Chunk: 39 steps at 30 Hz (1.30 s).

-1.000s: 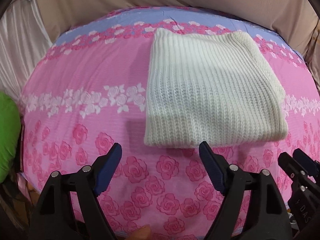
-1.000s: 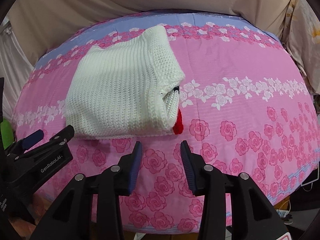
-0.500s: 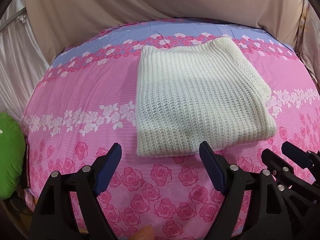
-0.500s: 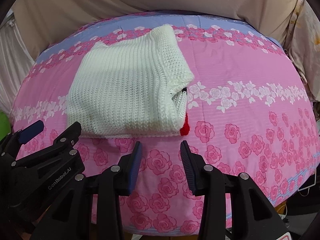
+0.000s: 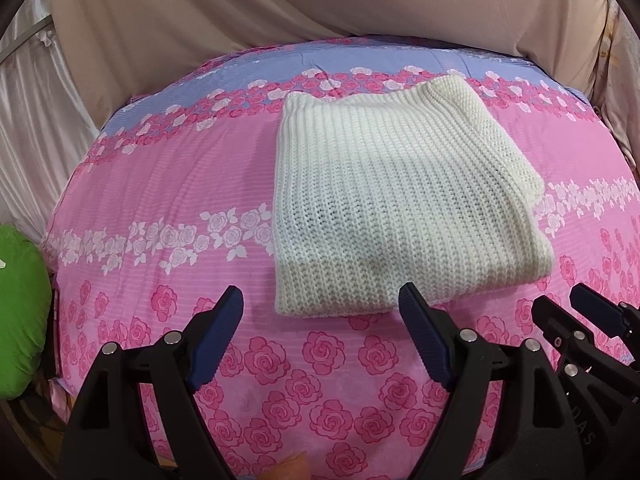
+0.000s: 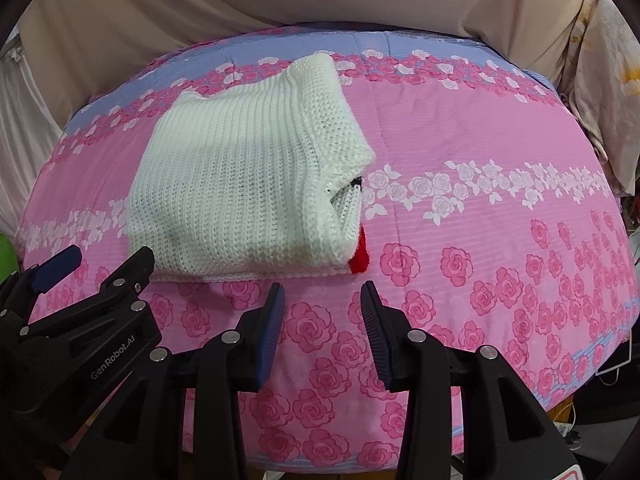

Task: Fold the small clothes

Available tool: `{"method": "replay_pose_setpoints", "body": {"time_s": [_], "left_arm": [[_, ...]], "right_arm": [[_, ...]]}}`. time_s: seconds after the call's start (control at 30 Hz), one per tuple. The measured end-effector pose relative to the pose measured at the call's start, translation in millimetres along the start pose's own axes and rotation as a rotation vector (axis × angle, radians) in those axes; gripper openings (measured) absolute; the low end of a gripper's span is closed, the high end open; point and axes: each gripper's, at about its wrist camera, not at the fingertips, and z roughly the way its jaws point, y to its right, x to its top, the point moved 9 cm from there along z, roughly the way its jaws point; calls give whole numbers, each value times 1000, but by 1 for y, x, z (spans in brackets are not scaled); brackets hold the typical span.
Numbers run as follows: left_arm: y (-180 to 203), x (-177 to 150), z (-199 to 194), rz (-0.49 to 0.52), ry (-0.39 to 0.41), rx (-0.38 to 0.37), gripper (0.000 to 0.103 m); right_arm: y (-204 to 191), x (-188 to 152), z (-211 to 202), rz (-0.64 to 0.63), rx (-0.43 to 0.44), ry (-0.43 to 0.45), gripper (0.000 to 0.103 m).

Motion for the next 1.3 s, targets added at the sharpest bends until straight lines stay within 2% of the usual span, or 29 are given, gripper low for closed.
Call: {"method": "replay_pose_setpoints", "body": {"time_s": [1.3], "left_arm": [[8,-6,8,35,-31,-7,78]], "right_arm": [[-8,-1,4,-17,1,-10,40]]}}
